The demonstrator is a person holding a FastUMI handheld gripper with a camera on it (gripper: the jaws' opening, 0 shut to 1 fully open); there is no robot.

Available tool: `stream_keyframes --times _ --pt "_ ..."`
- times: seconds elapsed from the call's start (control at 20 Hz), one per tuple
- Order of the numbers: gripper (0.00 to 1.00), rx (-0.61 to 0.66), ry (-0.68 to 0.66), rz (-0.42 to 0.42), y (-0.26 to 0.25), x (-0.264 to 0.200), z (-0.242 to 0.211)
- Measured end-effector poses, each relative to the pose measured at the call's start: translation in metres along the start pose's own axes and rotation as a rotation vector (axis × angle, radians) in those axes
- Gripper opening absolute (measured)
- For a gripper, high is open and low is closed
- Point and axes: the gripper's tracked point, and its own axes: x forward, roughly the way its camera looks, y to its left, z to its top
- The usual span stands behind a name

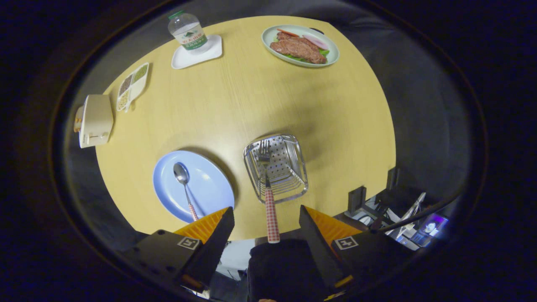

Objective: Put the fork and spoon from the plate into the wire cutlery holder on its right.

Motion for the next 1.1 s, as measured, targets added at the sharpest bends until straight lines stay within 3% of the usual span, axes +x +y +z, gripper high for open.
stream_keyframes --times 0.55,0.75,1.1 --pt "1.00 -0.069 -0.248 -0.036 0.062 -0.055 -0.042" --pt "0.99 -0.088 -0.399 -0.024 0.093 -0.047 -0.052" --pt "0.99 -0.010 -0.656 0.042 0.137 0.001 -0.053"
